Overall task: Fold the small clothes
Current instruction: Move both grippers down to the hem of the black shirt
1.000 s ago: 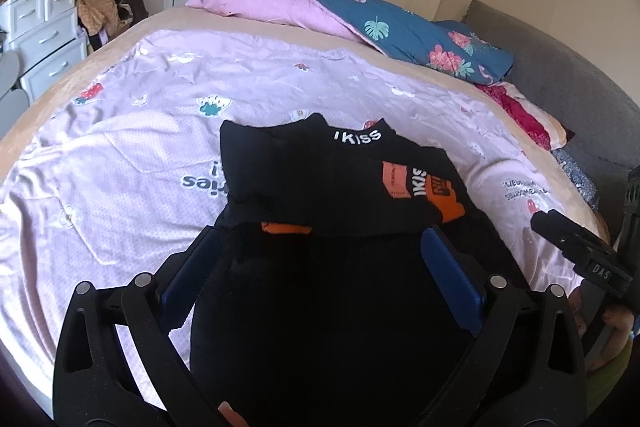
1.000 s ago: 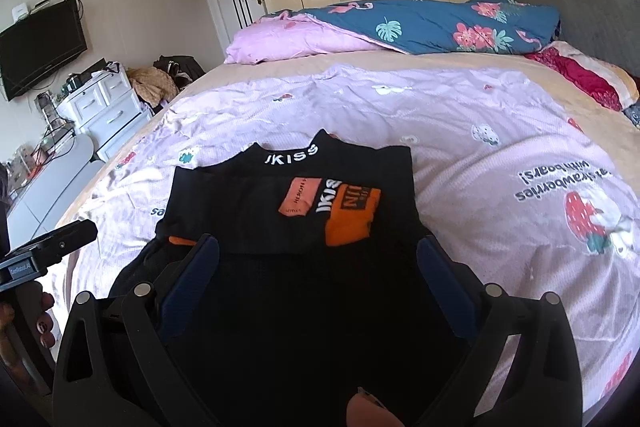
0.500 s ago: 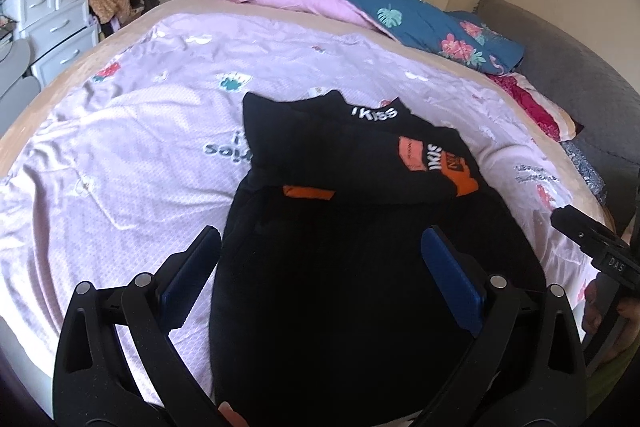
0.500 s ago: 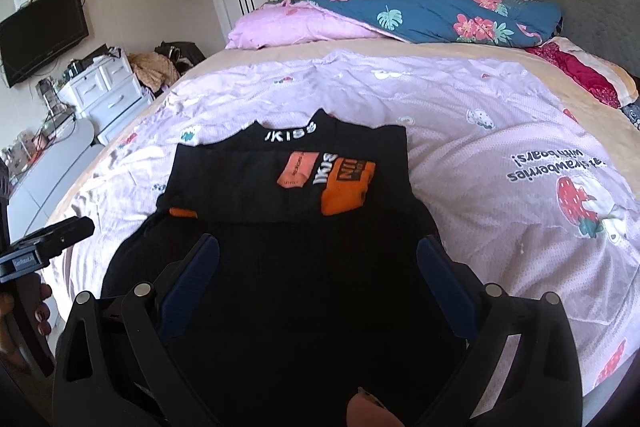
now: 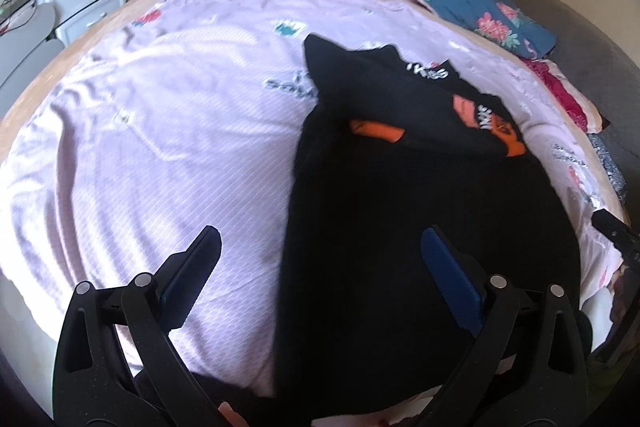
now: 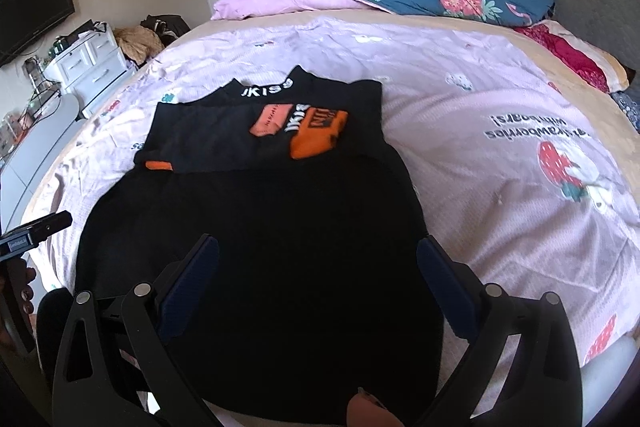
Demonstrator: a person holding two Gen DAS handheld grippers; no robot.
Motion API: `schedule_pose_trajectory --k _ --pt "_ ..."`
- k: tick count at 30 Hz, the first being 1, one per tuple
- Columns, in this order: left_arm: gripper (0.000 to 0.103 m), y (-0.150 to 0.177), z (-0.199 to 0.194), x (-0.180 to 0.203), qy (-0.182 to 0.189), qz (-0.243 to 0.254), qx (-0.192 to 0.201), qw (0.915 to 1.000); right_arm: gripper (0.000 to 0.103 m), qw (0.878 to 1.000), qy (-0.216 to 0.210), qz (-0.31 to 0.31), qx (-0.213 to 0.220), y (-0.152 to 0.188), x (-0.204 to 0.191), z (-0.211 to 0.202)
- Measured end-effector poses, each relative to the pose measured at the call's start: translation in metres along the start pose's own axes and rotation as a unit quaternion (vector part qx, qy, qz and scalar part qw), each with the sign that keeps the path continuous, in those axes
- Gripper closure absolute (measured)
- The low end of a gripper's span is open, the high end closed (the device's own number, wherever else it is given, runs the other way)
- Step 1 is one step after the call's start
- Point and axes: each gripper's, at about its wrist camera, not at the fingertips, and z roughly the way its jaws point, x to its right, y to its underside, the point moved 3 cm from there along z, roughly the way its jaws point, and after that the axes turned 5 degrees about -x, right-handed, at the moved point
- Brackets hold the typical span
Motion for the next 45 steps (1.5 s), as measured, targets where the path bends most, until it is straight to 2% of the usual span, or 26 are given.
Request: schedule_pose_trajectory --k 5,12,16,18,20,23,25,34,38,45 --pt "0.009 0.01 0.003 -0.012 0.0 -0.003 -0.015 0.9999 0.004 1.0 0.009 0.004 -0.007 0.009 0.008 -0.001" --pt "0.009 0.034 0.007 -0.009 0.039 0.015 -0.045 0.9981 0.004 1.0 0.015 0.011 -0.014 0.019 0.02 -0.003" --pt "0.009 0.045 0.007 -0.007 0.049 0.023 -0.056 0.997 0.004 0.999 0.021 0.017 -0.018 0.025 0.027 -0.004" --pt "0.014 0.051 0.008 -0.008 0.053 0.027 -0.062 0.9963 0.004 0.999 0.025 0.019 -0.021 0.028 0.03 -0.004" --pt "0.028 0.056 0.009 -0.01 0.057 0.028 -0.07 0.9955 0.004 0.999 0.028 0.022 -0.023 0.031 0.033 -0.005" --pt "0.042 0.065 0.009 -0.012 0.067 0.03 -0.083 0.9938 0.004 0.999 0.032 0.024 -0.026 0.036 0.037 -0.005" --pt "0.047 0.069 0.01 -0.011 0.07 0.033 -0.09 0.9929 0.004 0.999 0.034 0.025 -0.028 0.038 0.039 -0.005" --pt "0.056 0.082 0.016 -0.002 0.078 0.046 -0.112 0.9895 0.004 0.998 0.04 0.014 -0.049 0.062 0.045 -0.006" --pt "0.07 0.087 0.017 0.002 0.083 0.046 -0.115 0.9888 0.004 0.998 0.029 0.007 -0.061 0.075 0.048 -0.008" --pt "0.072 0.088 0.019 0.003 0.076 0.049 -0.117 0.989 0.005 0.996 0.011 0.015 -0.086 0.093 0.065 -0.004"
